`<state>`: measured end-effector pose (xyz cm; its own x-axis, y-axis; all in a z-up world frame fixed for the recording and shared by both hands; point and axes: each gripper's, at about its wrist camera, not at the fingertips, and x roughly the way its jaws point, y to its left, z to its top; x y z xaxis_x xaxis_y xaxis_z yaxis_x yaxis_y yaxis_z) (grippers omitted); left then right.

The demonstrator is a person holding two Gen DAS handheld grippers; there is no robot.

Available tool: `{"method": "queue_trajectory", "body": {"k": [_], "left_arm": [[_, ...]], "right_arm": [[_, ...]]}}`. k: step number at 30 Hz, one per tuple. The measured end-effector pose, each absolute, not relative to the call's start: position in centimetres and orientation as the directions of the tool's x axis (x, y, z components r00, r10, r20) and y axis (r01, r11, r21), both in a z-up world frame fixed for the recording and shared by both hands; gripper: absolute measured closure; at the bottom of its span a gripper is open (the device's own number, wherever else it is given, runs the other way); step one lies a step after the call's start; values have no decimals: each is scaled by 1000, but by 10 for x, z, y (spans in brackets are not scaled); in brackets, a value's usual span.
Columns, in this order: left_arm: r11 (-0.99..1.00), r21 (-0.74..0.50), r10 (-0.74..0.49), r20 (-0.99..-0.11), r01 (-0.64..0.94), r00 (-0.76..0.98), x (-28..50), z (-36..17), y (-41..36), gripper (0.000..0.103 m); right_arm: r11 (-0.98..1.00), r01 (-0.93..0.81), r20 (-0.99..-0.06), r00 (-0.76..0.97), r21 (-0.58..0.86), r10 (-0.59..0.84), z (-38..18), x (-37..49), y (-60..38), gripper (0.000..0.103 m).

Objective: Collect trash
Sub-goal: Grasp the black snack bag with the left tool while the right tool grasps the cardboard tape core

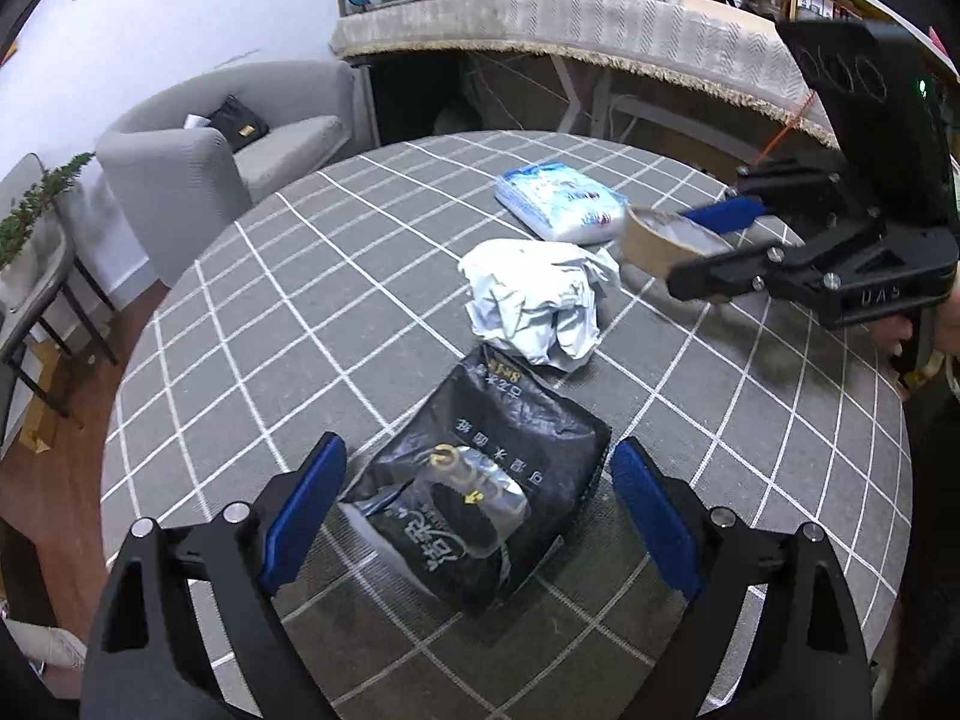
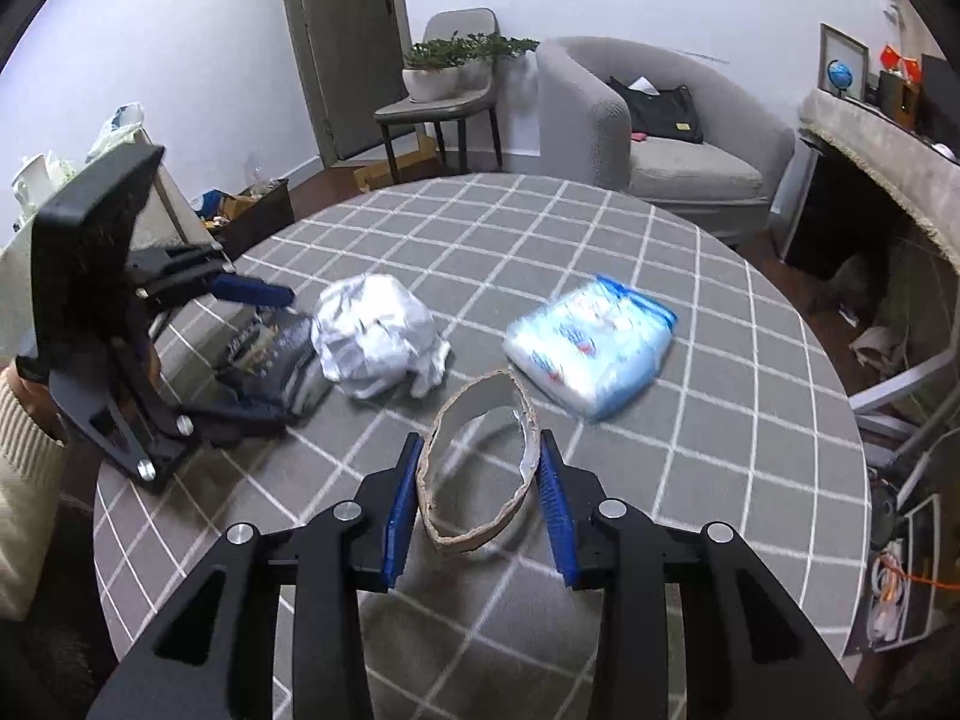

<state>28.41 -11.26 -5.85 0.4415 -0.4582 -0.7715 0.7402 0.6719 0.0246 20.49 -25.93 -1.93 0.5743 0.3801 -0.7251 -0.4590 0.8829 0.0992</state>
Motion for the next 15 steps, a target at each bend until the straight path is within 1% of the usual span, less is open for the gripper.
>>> {"method": "queue_trajectory", "body": {"k": [1,4,12,15], "left_arm": [[670,16,-463,-772,742,435,285,-59,-113,16],[658,5,-475,-773,753,420,285,-59,-114,18],[642,-19,-512,-754,767,411,284,-55,-109,29],[645,-31,-523,-747,764,411,284,-52,-107,30]], "right_arm": [[882,-461,-720,580,95,381,-17,207,-259,65],[884,-459,-707,594,93,383,-12,213,-256,65],[899,-436,-669,653,52,355,1,222,-242,65],[903,-425,-650,670,61,359,7,224,-238,65]]}}
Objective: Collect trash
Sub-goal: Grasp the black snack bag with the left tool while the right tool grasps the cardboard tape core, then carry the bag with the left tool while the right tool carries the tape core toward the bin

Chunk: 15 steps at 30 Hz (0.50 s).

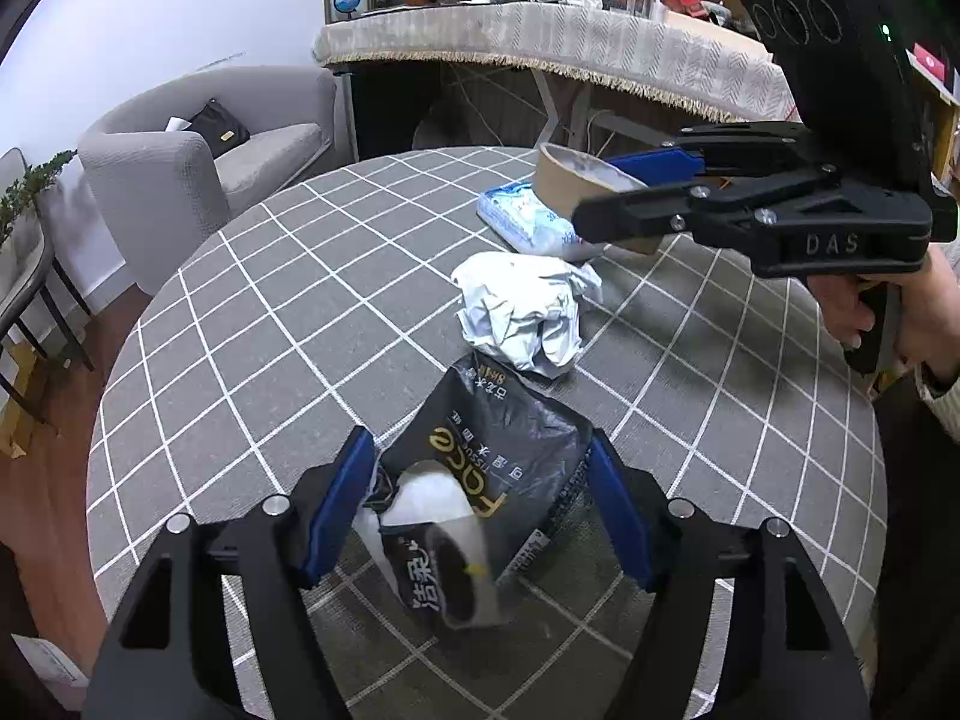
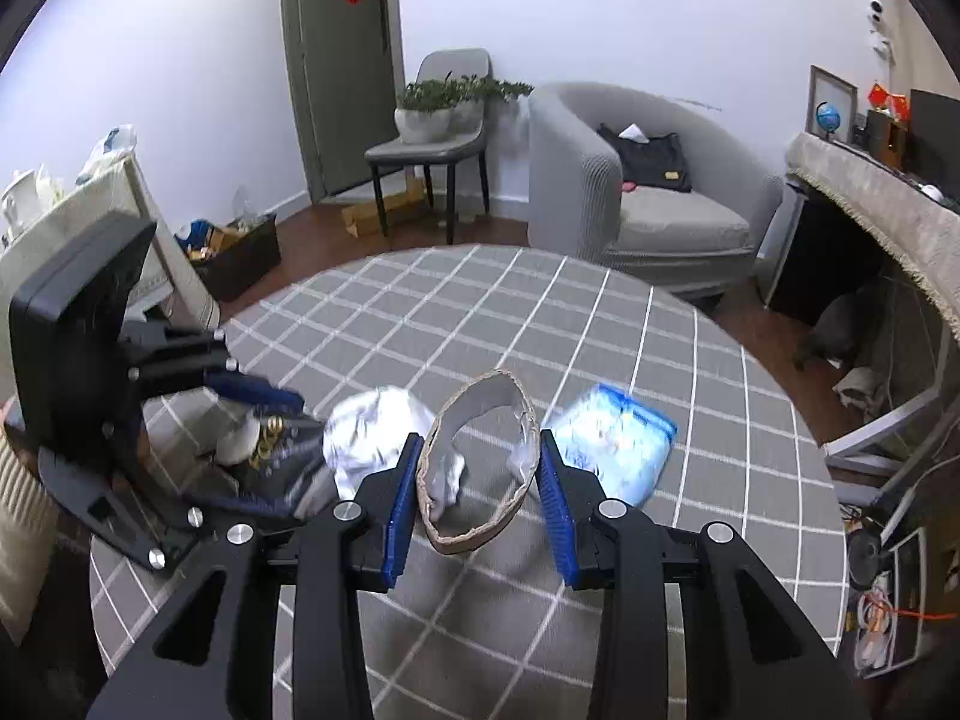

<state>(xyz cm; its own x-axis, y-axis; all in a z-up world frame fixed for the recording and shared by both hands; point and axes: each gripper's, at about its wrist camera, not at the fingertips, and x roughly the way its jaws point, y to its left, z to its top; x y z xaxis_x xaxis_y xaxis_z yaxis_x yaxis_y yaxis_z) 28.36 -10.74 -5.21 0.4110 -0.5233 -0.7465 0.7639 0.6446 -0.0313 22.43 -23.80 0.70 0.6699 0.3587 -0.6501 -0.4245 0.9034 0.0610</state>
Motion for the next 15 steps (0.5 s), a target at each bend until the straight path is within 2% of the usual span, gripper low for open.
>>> {"method": "queue_trajectory", "body": {"k": [15], "left_arm": [[762,-72,-479,-730,644,486,273,-50,-51,30]], "right_arm": [[878,-476,-601,686,55,410,28,225,-163,65]]}}
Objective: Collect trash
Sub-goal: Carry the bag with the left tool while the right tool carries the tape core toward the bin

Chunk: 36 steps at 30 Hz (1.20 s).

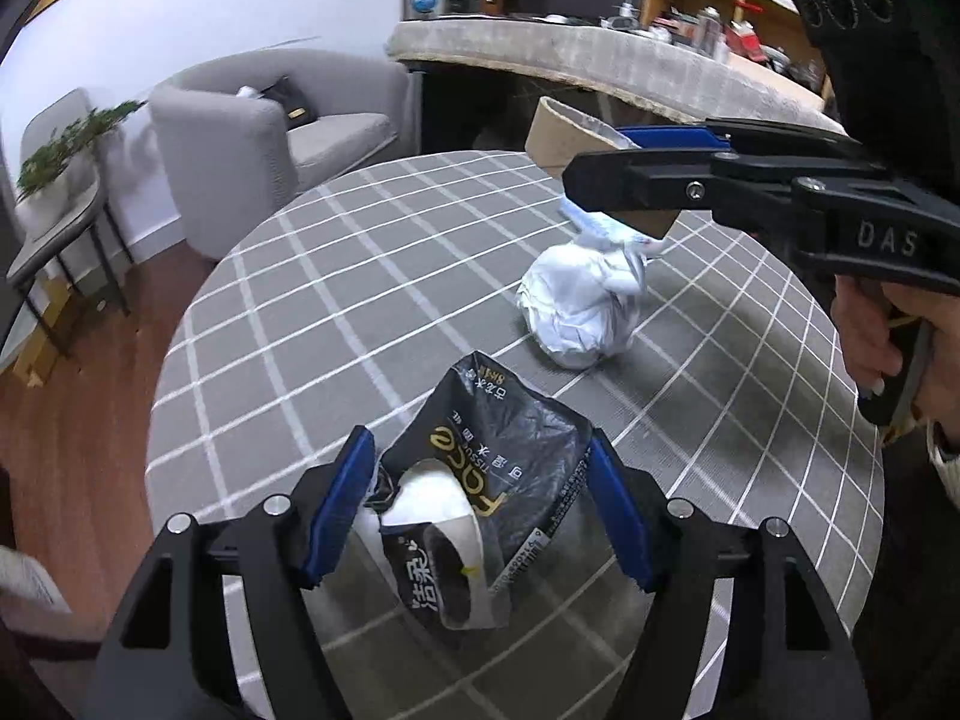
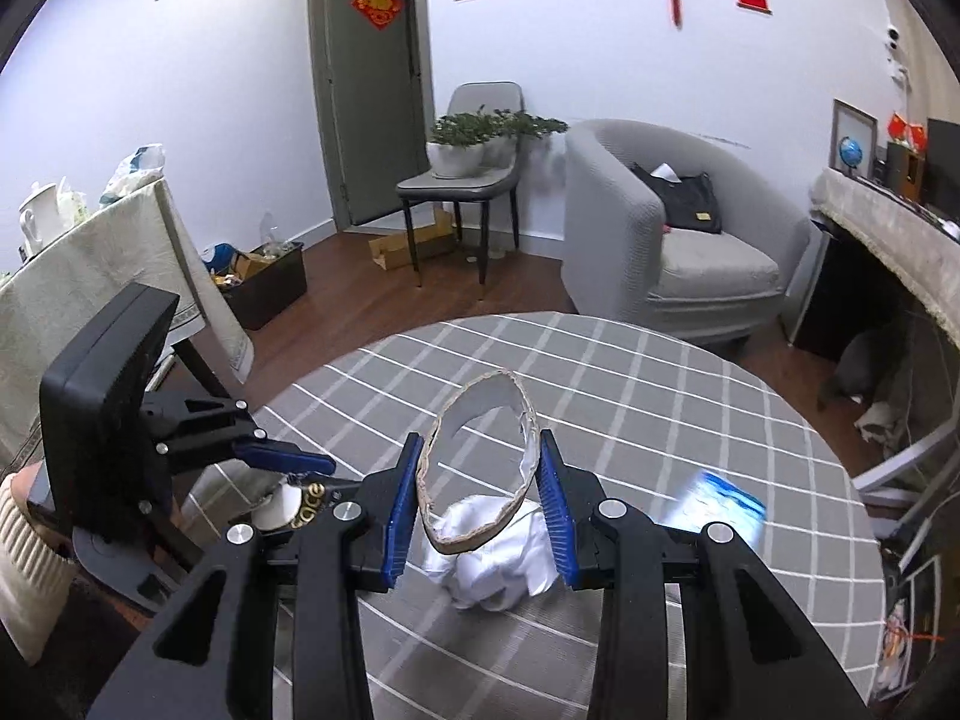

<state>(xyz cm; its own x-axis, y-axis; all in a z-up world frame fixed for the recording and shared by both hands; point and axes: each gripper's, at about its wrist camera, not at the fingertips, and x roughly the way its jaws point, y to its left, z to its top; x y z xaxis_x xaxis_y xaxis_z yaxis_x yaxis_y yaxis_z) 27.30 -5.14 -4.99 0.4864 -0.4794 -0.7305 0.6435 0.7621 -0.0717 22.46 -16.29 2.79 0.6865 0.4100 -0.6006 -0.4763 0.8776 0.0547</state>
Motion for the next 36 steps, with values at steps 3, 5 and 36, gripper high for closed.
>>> {"method": "queue_trajectory", "body": {"k": [3,5,36], "left_arm": [[795,-90,-469,-719,600,513,270,-49,-34,30],[809,-103,-466,-711,578,526,268,-47,-24,30],[973,-136,-231,-641,188,732,176,-26,118,30]], "right_arm": [[871,-488,-600,683,49,417,27,224,-143,65],[869,-493,-603,681,40,415,24,223,-133,65],[809,-580,-617,603,97,507,-3,158,-16,65]]}}
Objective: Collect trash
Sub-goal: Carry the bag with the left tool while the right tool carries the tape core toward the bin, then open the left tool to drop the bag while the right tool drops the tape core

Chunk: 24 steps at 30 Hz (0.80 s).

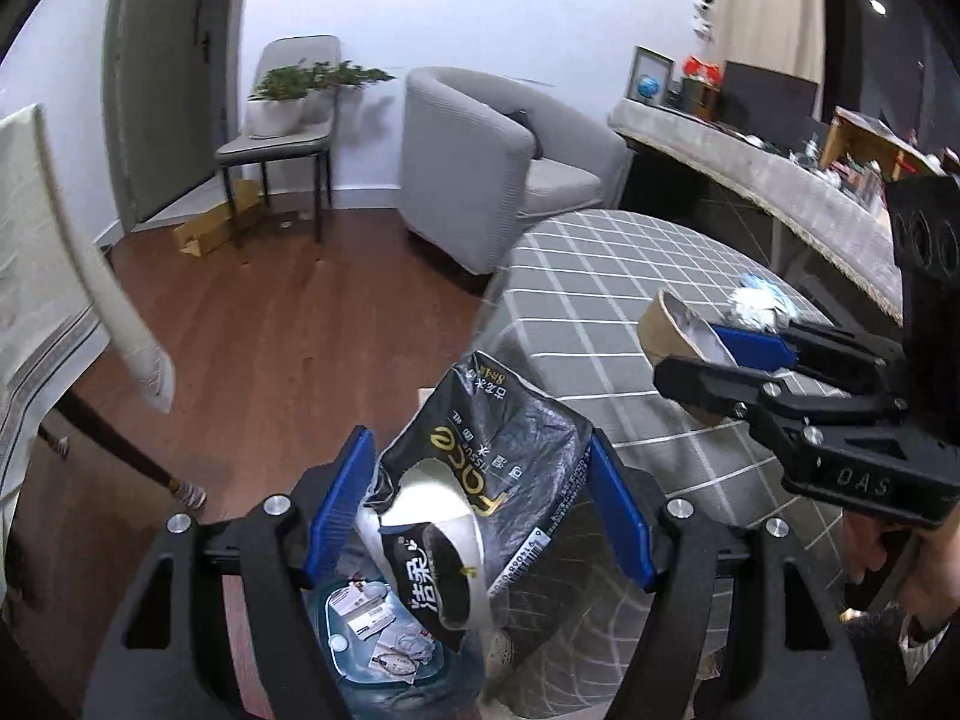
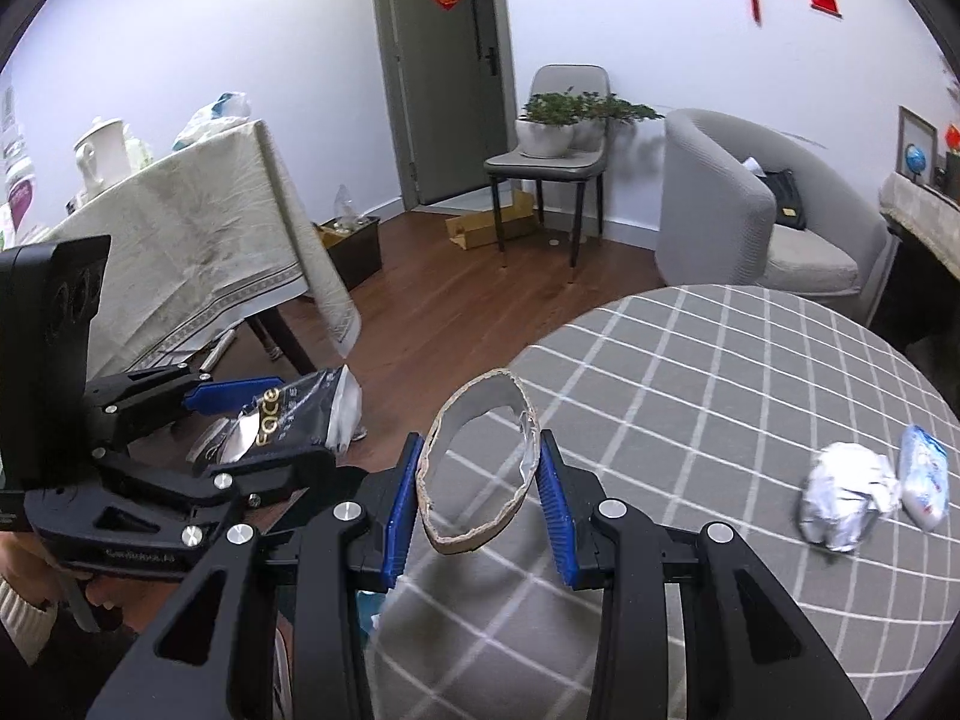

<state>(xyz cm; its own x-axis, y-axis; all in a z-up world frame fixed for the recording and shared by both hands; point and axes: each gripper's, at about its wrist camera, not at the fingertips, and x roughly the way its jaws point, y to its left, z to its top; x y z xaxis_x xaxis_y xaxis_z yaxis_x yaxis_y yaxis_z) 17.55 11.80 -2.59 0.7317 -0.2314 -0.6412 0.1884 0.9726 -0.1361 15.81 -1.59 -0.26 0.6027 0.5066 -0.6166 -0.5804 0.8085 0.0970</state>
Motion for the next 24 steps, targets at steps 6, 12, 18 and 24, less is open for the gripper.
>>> {"method": "queue_trajectory", "body": {"k": [6,12,18,24], "left_arm": [[985,-138,-167,-649,101,743,167,-32,152,30],[990,-137,-118,-698,29,706,169,-53,180,30],[991,-132,-82,-775,-34,627,171,-87,204,30],[995,-84,-40,-842,-58,539,174,-124,217,30]], "right_arm": [[784,-612,-621,576,103,531,-8,153,12,65],[762,-639,-629,549,109,550,-14,149,38,65],[733,-668,-646,506,126,572,-23,150,68,65],[708,-696,-690,456,116,561,-44,145,100,65]]}}
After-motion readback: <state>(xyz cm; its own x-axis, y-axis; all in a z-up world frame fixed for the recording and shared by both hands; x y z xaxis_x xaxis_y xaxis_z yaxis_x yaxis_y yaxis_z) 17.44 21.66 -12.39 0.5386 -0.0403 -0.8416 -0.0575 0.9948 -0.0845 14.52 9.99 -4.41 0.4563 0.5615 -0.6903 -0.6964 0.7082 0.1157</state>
